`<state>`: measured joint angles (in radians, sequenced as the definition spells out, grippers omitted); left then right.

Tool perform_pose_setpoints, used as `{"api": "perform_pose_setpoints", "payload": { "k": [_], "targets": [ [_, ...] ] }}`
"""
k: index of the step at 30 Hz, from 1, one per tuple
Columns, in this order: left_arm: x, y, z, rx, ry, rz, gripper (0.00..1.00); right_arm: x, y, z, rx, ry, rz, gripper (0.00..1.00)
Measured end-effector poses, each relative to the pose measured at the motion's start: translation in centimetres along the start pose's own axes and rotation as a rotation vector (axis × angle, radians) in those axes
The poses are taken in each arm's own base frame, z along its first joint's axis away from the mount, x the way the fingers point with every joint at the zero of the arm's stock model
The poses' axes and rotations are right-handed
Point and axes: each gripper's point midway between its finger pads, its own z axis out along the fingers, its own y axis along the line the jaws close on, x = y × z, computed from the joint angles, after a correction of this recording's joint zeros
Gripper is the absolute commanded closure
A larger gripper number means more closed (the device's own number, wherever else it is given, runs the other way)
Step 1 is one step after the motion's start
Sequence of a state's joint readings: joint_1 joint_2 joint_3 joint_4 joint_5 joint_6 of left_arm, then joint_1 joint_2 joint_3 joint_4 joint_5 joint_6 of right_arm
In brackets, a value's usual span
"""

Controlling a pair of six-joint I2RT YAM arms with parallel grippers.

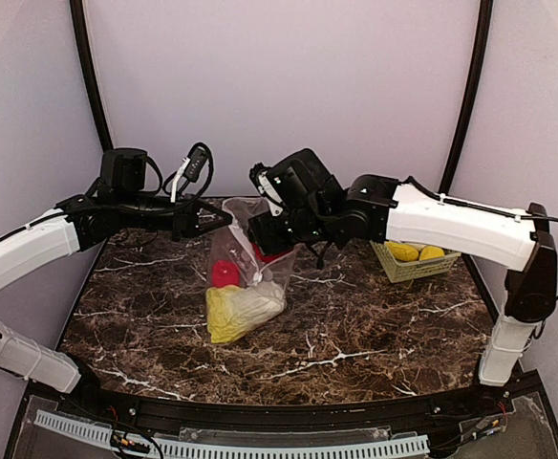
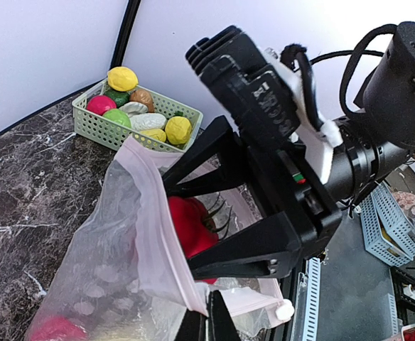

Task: Place the food in the zip-top bag and seal the zipper
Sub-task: Place the fake fruit in the zipper food storage bag, then adjust the bin at the corner of the board.

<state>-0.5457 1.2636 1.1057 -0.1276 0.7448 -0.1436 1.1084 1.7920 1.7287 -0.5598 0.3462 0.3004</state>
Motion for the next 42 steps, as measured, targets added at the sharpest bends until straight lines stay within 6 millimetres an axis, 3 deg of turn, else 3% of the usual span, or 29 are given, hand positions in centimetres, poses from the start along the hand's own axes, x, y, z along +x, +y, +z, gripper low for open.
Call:
{"api": "perform_pose_setpoints", "payload": {
  "k": [3,9,24,28,33,38,42],
  "targets": [
    [0.0,0.0,0.0,0.000,0.000,0.000,0.99,0.5,-0.3,0.7,0.026,0.014,-0.005,0.31],
    [0.0,0.0,0.0,0.000,0.000,-0.001,0.99,0.5,-0.2,1.2,0.034,0.016,0.004,0.17],
    [0.0,0.0,0.0,-0.001,0.000,-0.003,0.99,0.0,0.2,0.7,0.006,0.004,0.013,0.14],
    [0.0,0.1,0.0,-0.006,0.000,-0.003,0.99,-0.2,0.5,-1.5,-0.061,-0.015,0.025,0.11],
    [0.0,0.3,0.0,-0.018,-0.002,-0.001,0.99,-0.6,-0.1,-6.3,-0.129,-0.071,0.054,0.06],
    [-0.1,0.6,0.0,-0.037,-0.005,0.008,0.99,-0.4,-2.1,-11.1,-0.134,-0.138,0.091,0.01],
    [-0.1,0.8,-0.1,-0.046,-0.006,0.010,0.99,0.5,-4.5,-12.7,-0.085,-0.149,0.117,0.01]
  ]
}}
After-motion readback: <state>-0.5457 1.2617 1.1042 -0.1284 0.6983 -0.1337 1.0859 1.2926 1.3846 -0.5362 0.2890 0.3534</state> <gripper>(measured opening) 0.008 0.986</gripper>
